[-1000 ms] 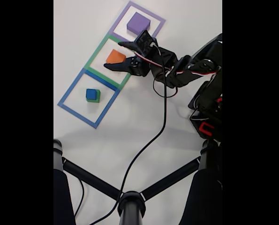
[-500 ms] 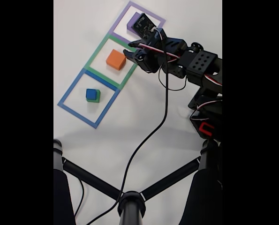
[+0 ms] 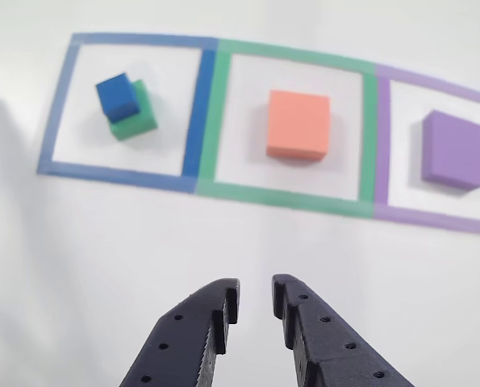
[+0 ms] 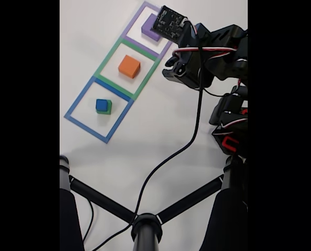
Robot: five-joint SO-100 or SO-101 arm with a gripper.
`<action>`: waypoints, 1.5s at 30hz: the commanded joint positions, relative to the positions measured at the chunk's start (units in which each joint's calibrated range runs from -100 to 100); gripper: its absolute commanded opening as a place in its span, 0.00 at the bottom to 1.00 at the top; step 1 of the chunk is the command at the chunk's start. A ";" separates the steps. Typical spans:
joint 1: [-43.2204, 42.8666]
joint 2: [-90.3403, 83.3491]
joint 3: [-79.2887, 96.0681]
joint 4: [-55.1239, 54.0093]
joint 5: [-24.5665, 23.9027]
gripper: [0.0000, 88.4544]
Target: Tower of hanoi
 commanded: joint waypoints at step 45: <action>-10.34 6.42 57.32 -88.27 0.00 0.39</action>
